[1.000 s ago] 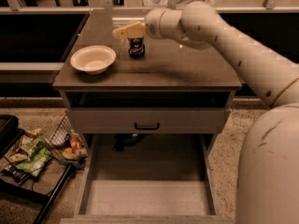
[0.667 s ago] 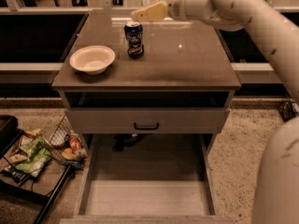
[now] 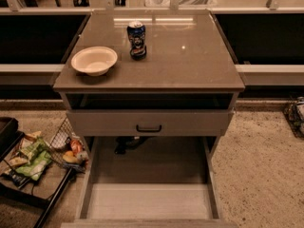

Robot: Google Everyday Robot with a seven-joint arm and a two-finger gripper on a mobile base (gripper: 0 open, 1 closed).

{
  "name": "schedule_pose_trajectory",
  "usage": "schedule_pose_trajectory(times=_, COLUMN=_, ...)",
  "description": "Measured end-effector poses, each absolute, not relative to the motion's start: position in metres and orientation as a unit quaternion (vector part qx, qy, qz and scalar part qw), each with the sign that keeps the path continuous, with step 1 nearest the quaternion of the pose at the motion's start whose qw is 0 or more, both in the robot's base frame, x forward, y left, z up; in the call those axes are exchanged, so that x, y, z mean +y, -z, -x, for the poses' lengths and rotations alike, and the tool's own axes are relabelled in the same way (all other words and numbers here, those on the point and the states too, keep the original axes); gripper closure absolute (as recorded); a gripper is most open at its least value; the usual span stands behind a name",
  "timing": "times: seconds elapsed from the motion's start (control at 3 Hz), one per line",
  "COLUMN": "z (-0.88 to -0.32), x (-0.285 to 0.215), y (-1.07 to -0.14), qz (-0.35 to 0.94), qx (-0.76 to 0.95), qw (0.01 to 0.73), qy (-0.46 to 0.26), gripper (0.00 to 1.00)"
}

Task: Pick pepsi can from middle drawer and place on counter

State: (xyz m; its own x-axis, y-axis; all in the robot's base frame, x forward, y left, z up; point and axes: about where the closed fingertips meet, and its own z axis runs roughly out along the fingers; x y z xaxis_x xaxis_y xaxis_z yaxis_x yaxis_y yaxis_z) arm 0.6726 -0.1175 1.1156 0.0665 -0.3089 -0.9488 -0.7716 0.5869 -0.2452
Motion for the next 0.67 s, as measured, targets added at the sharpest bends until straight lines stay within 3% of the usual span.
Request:
schedule_pose_trajectory(times=0.33, z=-0.586, x=-0.110, y=-1.172, qz=0.421, qx=0.610, qw=0.651, qy=-0.164, gripper=0.00)
schedule_pose_trajectory(times=0.67, z=-0.561, x=-0.103, y=-1.160, qz=0.423, qx=0.606, qw=0.654, qy=-0.161, gripper=0.00)
